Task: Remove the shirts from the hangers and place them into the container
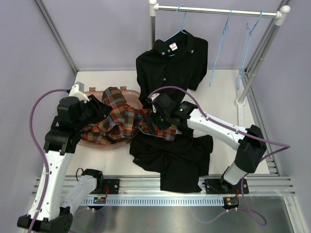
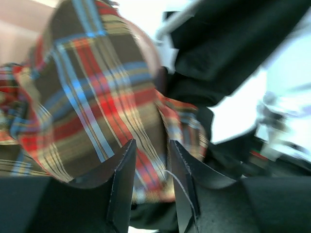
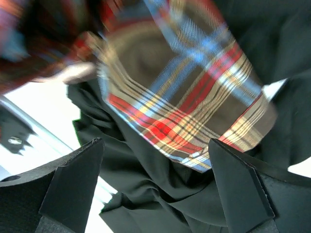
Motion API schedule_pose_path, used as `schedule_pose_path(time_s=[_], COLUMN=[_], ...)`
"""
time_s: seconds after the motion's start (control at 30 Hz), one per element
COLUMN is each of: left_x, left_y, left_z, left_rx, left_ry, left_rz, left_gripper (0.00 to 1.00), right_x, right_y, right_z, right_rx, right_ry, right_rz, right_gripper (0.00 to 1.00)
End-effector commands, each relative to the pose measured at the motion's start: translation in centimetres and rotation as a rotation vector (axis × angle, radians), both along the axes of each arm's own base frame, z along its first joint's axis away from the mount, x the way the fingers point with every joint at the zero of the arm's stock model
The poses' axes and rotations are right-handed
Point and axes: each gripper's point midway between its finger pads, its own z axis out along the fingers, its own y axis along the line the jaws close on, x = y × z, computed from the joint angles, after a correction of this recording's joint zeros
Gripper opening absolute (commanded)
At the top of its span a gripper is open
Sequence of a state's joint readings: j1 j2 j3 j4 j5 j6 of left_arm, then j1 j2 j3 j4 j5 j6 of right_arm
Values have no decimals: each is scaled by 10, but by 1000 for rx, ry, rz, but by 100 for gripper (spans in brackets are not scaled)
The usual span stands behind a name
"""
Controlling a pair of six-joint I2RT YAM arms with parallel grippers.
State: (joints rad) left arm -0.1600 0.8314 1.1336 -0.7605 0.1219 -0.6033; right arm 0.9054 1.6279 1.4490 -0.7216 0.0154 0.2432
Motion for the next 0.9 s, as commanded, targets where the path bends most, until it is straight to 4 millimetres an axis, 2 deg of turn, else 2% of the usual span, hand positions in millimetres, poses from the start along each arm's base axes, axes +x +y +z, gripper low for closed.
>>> schedule_pose_path(time_s=[0.0, 0.03, 0.1, 0.17, 0.2, 0.3, 0.4, 0.5, 0.53, 0.57, 0.73, 0.87], left_x=[-19, -23, -33, -44, -45, -49, -50, -52, -52, -52, -50, -49], left_y=[-26, -27, -36, -45, -46, -49, -45, -44, -43, -43, -43, -43], left_z=[27, 29, 32, 35, 33, 20, 10, 3, 2, 1, -6, -18], left_rx=[-105, -115, -149, -177, -180, -175, -163, -161, -159, -152, -144, -144], left_ry=[-101, -106, -130, -150, -145, -112, -94, -93, -90, -92, -76, -49], left_rz=[-140, -151, -202, -268, -281, -302, -284, -276, -271, -274, -276, -269], left_gripper=[37, 38, 49, 55, 56, 60, 61, 61, 61, 61, 61, 61], right_x=[12, 13, 15, 17, 16, 15, 19, 23, 25, 27, 26, 30], right_y=[26, 29, 37, 43, 46, 56, 62, 63, 63, 63, 62, 62], right_z=[8, 2, -10, -14, -19, -21, -26, -25, -24, -21, -7, -3], right_rx=[103, 102, 81, 74, 63, 74, 72, 68, 63, 57, 41, 25], right_ry=[-58, -50, -40, -46, -40, -41, -43, -55, -66, -80, -126, -134], right_rz=[-13, -8, -2, 4, 8, 23, 24, 9, -1, -11, -16, -21], right_gripper=[97, 96, 95, 93, 89, 84, 80, 70, 62, 59, 59, 45])
